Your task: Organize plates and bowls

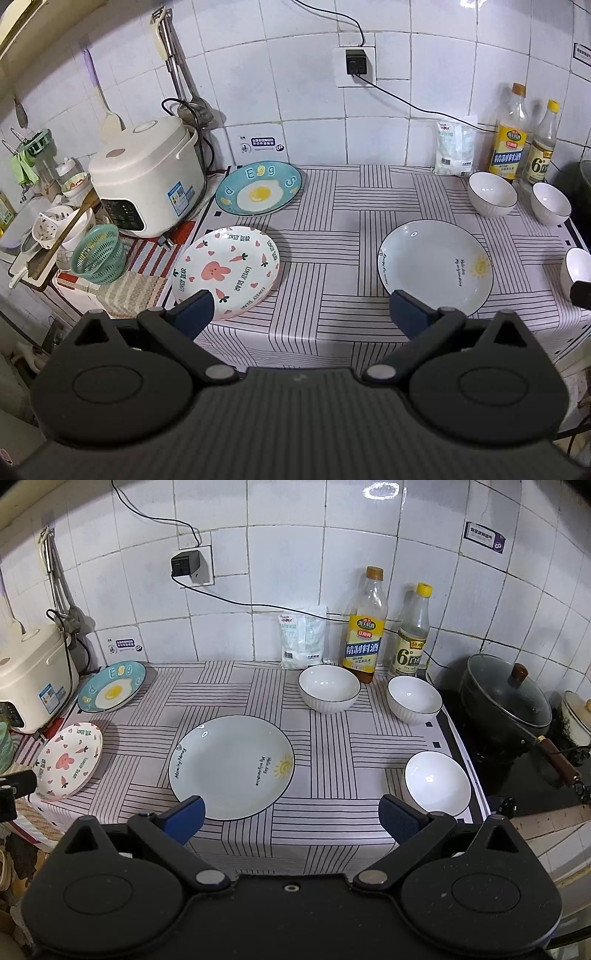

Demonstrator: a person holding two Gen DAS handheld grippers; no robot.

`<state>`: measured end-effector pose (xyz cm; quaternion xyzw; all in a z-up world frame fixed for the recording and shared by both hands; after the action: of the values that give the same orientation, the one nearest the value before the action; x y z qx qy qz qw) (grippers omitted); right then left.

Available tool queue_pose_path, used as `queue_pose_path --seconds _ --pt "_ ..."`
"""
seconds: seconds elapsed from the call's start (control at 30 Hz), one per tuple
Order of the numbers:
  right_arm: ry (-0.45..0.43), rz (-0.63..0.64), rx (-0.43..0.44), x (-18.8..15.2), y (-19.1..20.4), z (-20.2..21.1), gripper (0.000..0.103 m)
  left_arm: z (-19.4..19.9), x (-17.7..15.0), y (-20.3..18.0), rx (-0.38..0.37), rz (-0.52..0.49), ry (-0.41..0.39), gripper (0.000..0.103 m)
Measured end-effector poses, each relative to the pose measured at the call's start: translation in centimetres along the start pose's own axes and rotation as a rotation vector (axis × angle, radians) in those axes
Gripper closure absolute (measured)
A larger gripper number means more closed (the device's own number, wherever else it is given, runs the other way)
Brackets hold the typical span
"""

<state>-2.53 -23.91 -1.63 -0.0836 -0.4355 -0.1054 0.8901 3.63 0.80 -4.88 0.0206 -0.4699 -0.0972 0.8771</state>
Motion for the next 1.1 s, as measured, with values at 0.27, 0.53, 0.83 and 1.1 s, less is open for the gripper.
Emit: queue_pose_path --seconds 0.27,0.53,0.83,1.1 --pt "-0.020 0.001 -0.012 0.0 -0.1 0.2 0.001 0.1 -0.2 -0.2 0.002 0.004 0.010 0.000" --pt "-0.038 0.007 -0.013 -0.1 0.2 0.5 0.001 0.0 -0.3 0.5 -0.006 0.011 0.017 0.000" --pt "-0.043 0.005 -0.016 -0.1 0.3 0.7 0.001 0.0 -0.6 1.1 -0.006 0.019 0.022 0.000" --pt "-0.039 0.014 -0.011 0.1 1.0 0.3 0.001 -0.6 -0.7 1.8 -0.008 0.025 0.033 0.000"
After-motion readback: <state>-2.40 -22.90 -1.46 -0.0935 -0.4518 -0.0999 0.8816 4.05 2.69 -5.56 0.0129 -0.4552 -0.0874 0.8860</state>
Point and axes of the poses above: each gripper's, at about its wrist camera, not at the fingertips, and z roughly against the way its jaws point, y to its left, x to its top, the point moved 6 cm from there along -z, roughly the way its jaws point, and after that the axes turned 11 degrees about -y, right-handed, at the moved point
